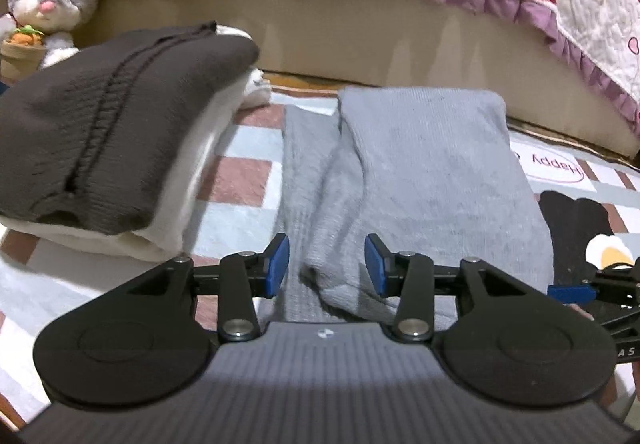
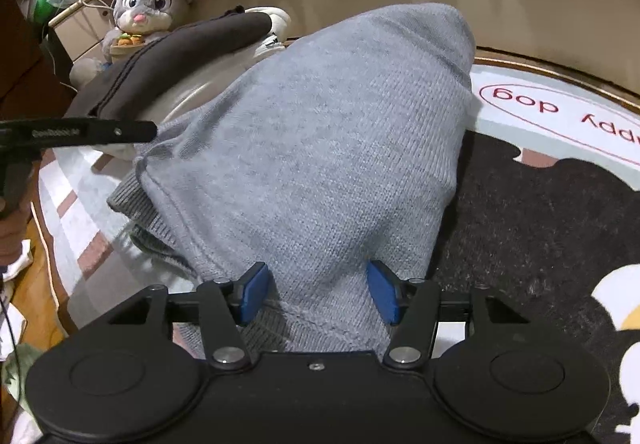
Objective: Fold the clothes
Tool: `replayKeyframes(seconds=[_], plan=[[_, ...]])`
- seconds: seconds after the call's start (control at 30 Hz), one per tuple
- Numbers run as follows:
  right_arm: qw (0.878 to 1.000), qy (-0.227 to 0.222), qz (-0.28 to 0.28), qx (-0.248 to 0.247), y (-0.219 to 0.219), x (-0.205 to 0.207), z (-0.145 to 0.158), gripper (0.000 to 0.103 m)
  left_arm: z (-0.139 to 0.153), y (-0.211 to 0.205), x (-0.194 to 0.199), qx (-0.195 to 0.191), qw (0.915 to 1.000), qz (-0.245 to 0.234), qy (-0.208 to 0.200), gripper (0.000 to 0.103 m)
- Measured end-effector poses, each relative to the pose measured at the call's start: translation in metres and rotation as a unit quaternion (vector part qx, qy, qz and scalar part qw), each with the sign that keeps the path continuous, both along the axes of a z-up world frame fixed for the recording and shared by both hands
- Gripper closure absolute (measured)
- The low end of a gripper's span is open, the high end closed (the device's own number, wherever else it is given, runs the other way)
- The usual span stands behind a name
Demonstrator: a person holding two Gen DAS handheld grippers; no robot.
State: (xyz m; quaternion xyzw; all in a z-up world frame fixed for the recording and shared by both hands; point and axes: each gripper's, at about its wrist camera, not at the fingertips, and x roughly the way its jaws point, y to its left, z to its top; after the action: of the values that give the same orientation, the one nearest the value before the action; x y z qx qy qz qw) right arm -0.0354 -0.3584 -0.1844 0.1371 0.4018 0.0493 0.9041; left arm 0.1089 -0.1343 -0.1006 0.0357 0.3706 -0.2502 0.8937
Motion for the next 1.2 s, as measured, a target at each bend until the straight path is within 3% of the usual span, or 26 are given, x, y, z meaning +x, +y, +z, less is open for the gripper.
replayKeyframes(seconds=[0.27, 0.47, 0.53, 0.57, 0.67, 0.87, 0.93, 1.0, 1.07, 1.2], plan=[[1.0, 0.001, 0.004, -0.002, 0.0, 0.001, -0.001, 0.04, -0.012, -0.012, 0.005, 0.019, 0.9998, -0.003, 0.01, 0.062], [1.0, 0.003, 0.005, -0.003, 0.0, 0.001, -0.001, 0.04, -0.021, -0.02, 0.009, 0.034, 0.9993, -0.005, 0.015, 0.055], [1.0, 0.003, 0.006, -0.004, 0.001, 0.002, -0.001, 0.04, -0.023, -0.021, 0.009, 0.038, 0.9992, -0.004, 0.014, 0.064], [1.0, 0.003, 0.007, -0.005, 0.001, 0.002, -0.002, 0.039, -0.02, -0.019, 0.004, 0.039, 0.9992, 0.0, 0.007, 0.085], [1.0, -0.007, 0.007, -0.012, 0.002, 0.0, 0.001, 0.039, -0.012, -0.013, -0.012, 0.041, 0.999, 0.01, -0.013, 0.088], [0.997, -0.079, -0.004, -0.011, -0.005, -0.011, 0.024, 0.04, 0.0, 0.0, -0.041, 0.046, 0.9974, 0.032, -0.045, 0.088], [0.997, -0.075, -0.005, -0.003, -0.007, -0.007, 0.021, 0.04, -0.027, 0.002, -0.034, 0.055, 0.9973, 0.047, -0.01, 0.088], [0.997, -0.068, -0.004, -0.022, -0.004, -0.002, 0.014, 0.04, -0.042, 0.003, -0.031, 0.049, 0.9973, 0.054, -0.008, 0.087], [0.997, -0.061, -0.002, -0.036, -0.002, 0.001, 0.01, 0.039, -0.036, -0.001, -0.032, 0.054, 0.9977, 0.038, -0.017, 0.084], [0.997, -0.049, 0.001, -0.056, 0.002, 0.003, 0.004, 0.034, 0.002, -0.011, -0.017, 0.077, 0.9966, -0.023, 0.022, 0.072]])
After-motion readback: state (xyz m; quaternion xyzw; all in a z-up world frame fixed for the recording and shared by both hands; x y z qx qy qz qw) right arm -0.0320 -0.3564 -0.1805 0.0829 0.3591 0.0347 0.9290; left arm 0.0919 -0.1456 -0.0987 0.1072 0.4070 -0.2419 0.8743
